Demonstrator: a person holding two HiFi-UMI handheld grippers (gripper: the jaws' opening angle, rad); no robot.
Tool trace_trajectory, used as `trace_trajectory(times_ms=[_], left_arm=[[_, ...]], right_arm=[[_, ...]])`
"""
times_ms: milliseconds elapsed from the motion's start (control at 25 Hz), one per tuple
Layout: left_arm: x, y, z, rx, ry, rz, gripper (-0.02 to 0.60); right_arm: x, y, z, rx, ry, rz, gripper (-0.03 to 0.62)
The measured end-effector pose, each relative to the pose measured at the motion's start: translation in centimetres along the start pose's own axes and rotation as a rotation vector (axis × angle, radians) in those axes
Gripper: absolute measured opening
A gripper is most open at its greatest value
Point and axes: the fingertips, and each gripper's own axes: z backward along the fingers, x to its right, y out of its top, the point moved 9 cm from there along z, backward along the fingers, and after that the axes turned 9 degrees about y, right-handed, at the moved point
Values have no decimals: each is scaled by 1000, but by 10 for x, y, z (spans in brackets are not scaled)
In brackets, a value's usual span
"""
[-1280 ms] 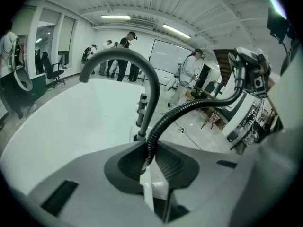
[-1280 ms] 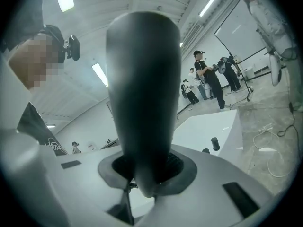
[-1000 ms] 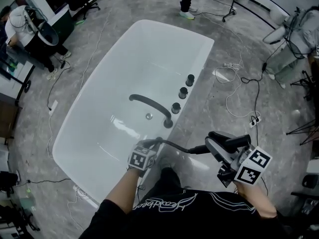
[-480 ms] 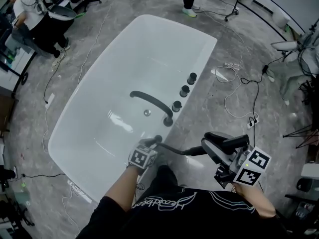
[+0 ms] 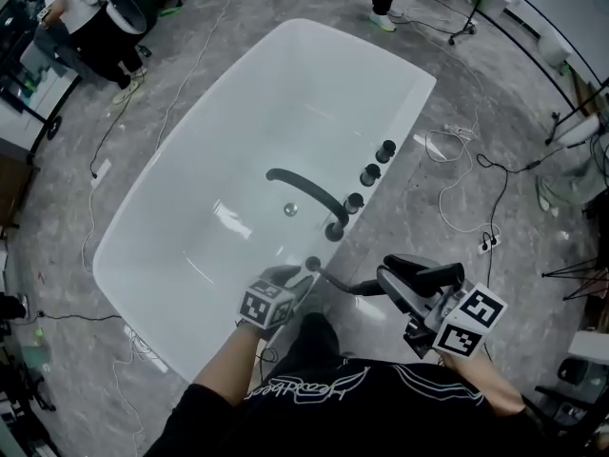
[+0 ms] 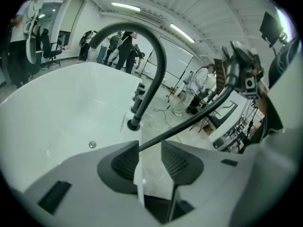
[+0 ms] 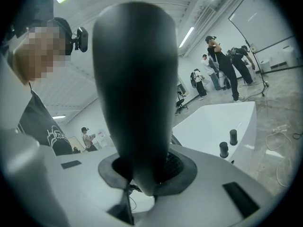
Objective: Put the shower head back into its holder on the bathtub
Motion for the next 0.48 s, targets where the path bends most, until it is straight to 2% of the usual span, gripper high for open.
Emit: trace_trajectory(times_ms=[80, 200, 320, 480], left_arm=[[1, 7, 16, 51, -16, 24, 114], [3, 18, 40, 144, -31, 61, 14], [4, 27, 66, 231, -38, 83, 5], [3, 35, 98, 307, -36, 90, 5]], right_arm=[[3, -3, -12, -19, 4, 19, 92], [13, -10, -30, -40, 2, 21, 92], [22, -17, -48, -60, 0, 42, 92], [29, -28, -78, -91, 14, 101, 92]])
